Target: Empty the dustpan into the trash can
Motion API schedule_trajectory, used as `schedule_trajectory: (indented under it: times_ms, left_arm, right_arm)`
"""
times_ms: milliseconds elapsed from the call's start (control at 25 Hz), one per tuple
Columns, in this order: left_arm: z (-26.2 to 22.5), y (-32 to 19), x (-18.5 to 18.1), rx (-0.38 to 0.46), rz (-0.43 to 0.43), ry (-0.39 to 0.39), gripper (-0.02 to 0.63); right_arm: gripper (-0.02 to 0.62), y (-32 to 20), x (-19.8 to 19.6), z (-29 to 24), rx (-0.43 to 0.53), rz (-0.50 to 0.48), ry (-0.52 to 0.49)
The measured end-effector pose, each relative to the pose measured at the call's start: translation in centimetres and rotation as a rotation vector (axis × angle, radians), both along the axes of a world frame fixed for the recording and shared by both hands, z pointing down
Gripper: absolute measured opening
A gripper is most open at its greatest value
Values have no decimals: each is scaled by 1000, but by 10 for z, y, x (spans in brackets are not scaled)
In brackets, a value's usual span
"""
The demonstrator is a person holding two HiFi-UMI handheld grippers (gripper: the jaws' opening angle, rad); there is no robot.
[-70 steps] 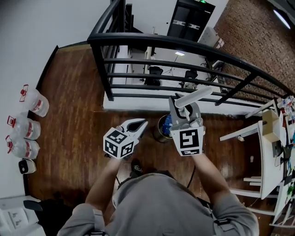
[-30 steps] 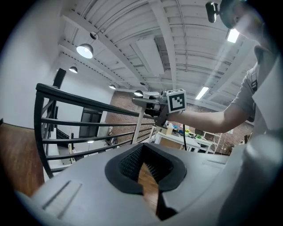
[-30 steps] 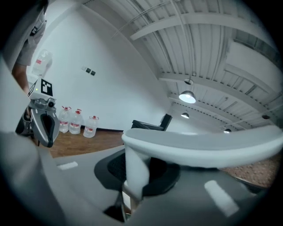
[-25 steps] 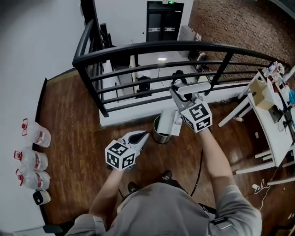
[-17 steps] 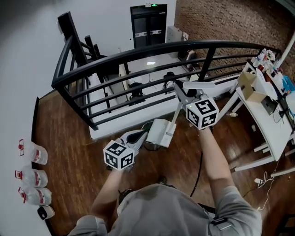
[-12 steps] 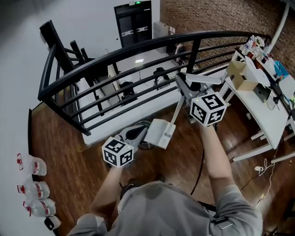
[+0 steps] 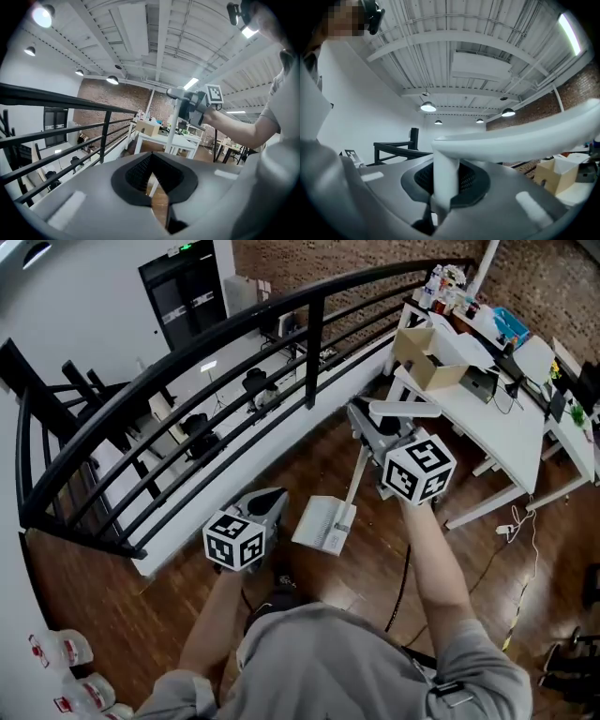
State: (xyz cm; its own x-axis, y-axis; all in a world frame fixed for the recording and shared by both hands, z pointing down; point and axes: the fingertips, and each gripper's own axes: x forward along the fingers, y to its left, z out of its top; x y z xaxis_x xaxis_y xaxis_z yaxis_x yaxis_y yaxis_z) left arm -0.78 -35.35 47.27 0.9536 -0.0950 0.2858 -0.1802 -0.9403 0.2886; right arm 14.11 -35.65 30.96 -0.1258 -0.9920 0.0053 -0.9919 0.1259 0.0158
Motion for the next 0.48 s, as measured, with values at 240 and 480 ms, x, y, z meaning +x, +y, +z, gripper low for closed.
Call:
schedule_trajectory:
  times_ms: [240, 480]
  left_arm:
    - [13, -52, 34, -20, 36, -10, 5]
    - [42, -95, 43, -87, 22, -30, 5]
  right_arm:
    - [26, -19, 44, 47, -69, 97, -26]
    - [26, -47, 70, 90, -100, 171, -36]
